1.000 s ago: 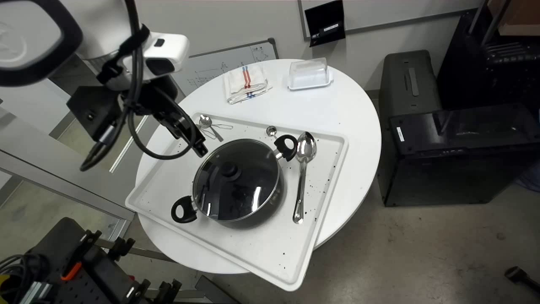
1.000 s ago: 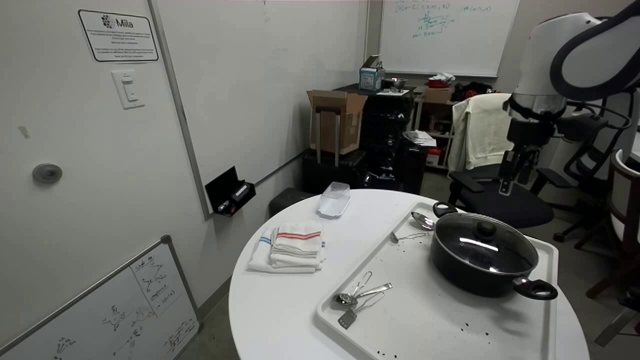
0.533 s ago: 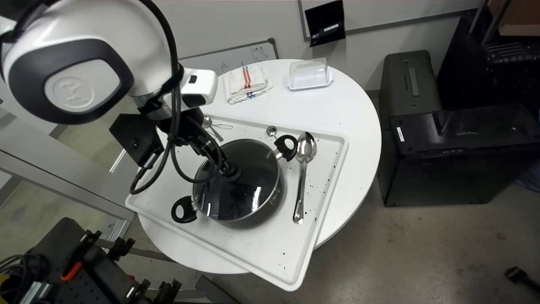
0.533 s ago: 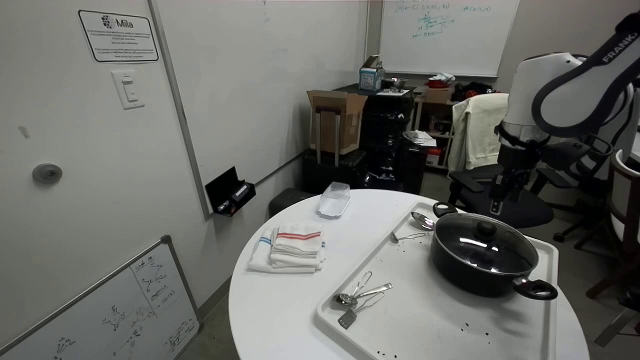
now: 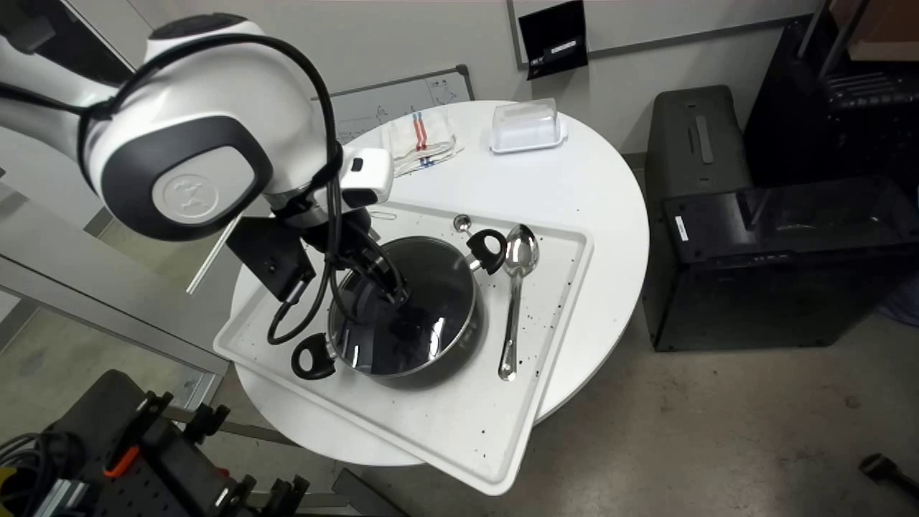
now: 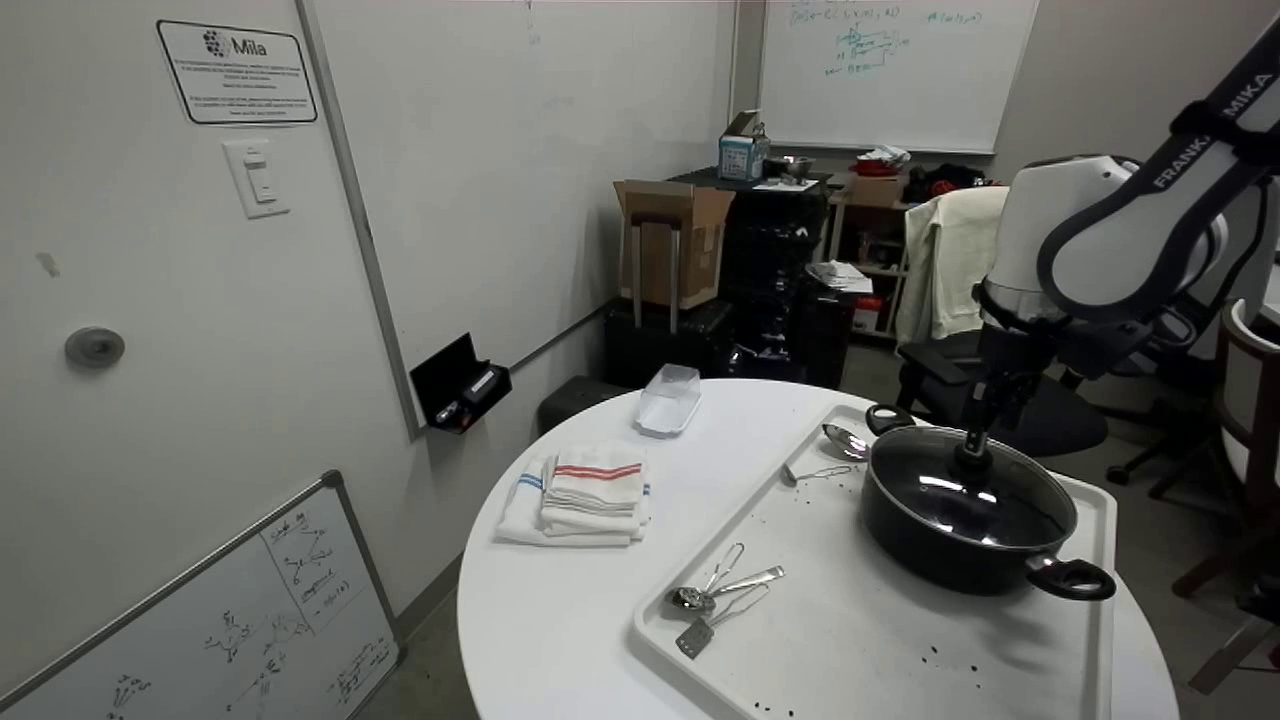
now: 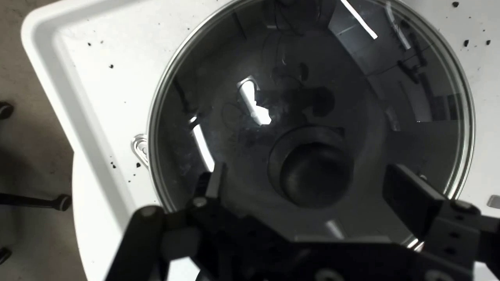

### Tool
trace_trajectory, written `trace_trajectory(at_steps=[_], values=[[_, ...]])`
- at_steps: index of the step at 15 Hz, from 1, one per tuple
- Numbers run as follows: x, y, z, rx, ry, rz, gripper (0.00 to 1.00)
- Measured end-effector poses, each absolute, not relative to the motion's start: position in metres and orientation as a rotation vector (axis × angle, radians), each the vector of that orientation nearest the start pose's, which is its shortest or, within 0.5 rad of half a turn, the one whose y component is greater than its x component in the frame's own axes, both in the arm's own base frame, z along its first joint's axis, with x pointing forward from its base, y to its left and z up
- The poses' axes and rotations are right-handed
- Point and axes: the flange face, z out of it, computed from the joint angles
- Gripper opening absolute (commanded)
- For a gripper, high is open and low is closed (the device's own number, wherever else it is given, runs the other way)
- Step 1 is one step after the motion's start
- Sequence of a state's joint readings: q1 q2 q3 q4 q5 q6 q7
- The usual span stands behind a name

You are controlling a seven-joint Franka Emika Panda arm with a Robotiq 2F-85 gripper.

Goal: Remove the lid from the pot and put it on the tray

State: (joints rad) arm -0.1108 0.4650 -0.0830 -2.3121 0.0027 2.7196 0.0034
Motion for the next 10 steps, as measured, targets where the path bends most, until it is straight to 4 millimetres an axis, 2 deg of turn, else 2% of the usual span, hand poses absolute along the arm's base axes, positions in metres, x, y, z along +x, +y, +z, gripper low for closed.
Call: trace_trajectory(at_steps=[8,9,10], values=[[0.509,-0.094,0.112,-3.158,0.277,0.089,1.00],[0.510,-0.094,0.110,-3.158,0.275,0.088,0.75],[0.511,-0.093,0.109,-3.158,0.273,0.088,0.74]])
